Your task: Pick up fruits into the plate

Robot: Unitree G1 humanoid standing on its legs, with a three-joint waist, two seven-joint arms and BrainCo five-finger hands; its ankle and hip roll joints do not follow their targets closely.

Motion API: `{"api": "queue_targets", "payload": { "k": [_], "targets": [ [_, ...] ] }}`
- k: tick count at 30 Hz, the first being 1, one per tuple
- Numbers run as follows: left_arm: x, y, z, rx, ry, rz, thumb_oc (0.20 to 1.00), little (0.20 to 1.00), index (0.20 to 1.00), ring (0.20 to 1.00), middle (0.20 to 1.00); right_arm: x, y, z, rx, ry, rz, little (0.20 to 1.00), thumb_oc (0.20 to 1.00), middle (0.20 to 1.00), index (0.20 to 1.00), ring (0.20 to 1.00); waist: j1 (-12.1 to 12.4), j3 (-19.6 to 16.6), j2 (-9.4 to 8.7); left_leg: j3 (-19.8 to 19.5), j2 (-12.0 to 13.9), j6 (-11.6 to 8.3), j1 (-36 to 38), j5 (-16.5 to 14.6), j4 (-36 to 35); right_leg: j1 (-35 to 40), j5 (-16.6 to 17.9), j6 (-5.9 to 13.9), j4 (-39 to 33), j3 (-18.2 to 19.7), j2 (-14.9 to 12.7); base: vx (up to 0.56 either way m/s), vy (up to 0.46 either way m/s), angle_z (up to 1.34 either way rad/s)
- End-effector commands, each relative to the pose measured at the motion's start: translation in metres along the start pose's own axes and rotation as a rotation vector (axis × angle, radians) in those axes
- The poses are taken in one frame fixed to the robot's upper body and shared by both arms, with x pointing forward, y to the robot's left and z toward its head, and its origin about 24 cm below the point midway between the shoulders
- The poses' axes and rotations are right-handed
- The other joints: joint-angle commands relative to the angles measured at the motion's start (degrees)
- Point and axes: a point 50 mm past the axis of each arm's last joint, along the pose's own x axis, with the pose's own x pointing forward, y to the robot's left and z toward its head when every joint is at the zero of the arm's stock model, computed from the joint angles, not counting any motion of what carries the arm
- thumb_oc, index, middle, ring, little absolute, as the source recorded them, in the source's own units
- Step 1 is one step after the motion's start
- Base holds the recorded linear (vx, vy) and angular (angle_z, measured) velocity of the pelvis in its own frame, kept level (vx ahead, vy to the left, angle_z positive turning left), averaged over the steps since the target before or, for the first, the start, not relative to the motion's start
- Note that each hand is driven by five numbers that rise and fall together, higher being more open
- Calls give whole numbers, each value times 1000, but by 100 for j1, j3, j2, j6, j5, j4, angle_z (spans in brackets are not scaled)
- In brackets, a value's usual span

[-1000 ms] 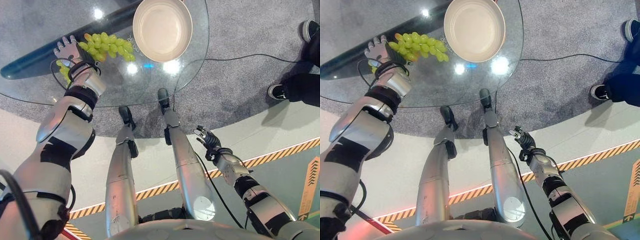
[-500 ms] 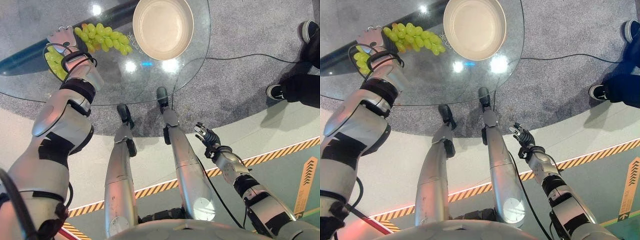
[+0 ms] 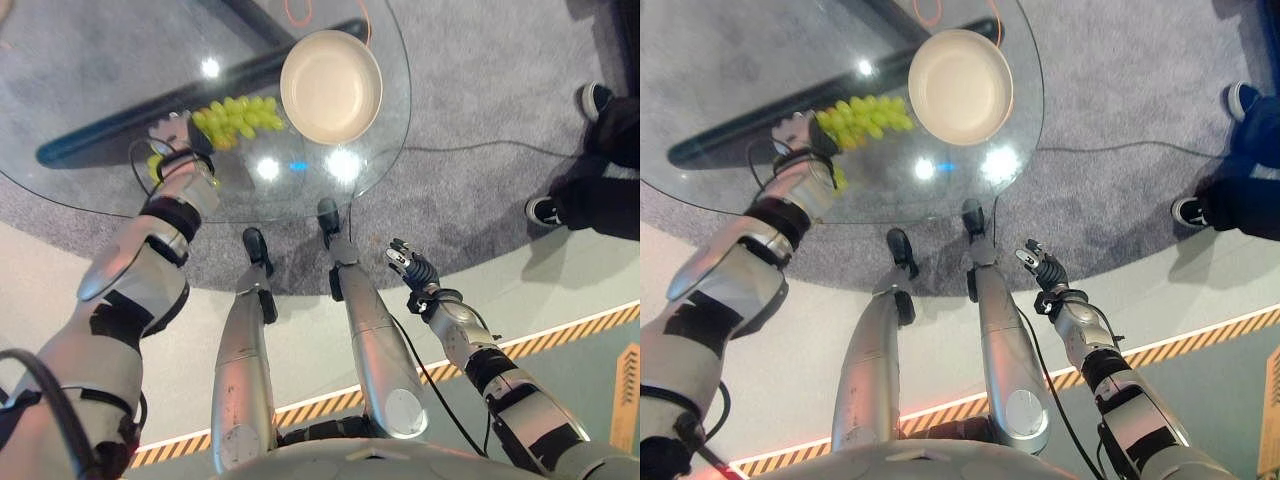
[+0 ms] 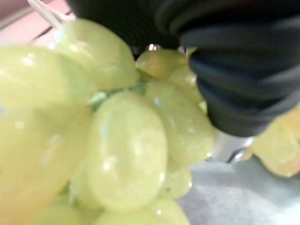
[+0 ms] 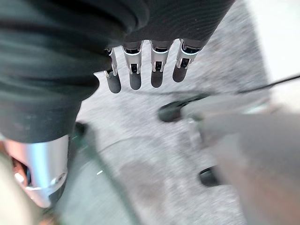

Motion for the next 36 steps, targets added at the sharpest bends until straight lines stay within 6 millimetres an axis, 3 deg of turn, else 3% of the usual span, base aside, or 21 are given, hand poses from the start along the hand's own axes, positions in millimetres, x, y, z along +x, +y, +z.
{"api": "queue_targets", "payload": {
  "k": [1,7,14,18,22,29,36],
  "targets": [
    [0,5,-15,-54,-22,19,200,200,200,200,200,-15,-2,11,-18,-117,10,1000,1000,1000,1000,1000,77,-14,333,-397,-268,122,800,-33,-557,657,-476,-49,274,-218,411,24,28,6],
    [-13,7,-24,0,-160,-6,200,200,200,200,200,-22,4,44,-51,-270,40,1000,1000,1000,1000,1000,273,-14,405,-468,-223,76,1841,0,-1002,1724,-507,51,-89,-384,224,47,25,12],
    [-38,28,-36,117,-349,-27,200,200,200,200,200,-39,-4,96,-295,-381,74,1000,1000,1000,1000,1000,537,-828,444,-513,-220,33,2786,-115,-1405,2878,-498,186,-750,-593,-55,118,7,20],
    [-52,46,-34,230,-464,-16,200,200,200,200,200,-48,-9,132,-503,-415,95,1000,1000,1000,1000,1000,709,-1414,387,-486,-254,53,3310,-239,-1550,3561,-467,266,-1145,-715,-168,194,-5,10],
    [-64,52,-26,388,-570,-26,200,200,200,200,200,-51,-7,152,-592,-372,150,1000,1000,1000,1000,1000,832,-1880,367,-483,-271,68,3682,-328,-1630,4014,-462,291,-1334,-802,-210,200,17,6],
    [-81,57,6,593,-781,-21,200,200,200,200,200,-48,15,160,-593,-256,352,1000,1000,1000,1000,1000,926,-2266,311,-545,-317,80,4070,-416,-1804,4493,-469,316,-1613,-965,-256,79,12,11],
    [-114,62,65,716,-1115,2,200,200,200,200,200,-40,55,136,-366,-38,667,1000,1000,1000,1000,1000,1003,-2528,310,-518,-321,68,4337,-436,-1959,4823,-457,321,-1829,-1214,-275,50,17,13]
  ]
}}
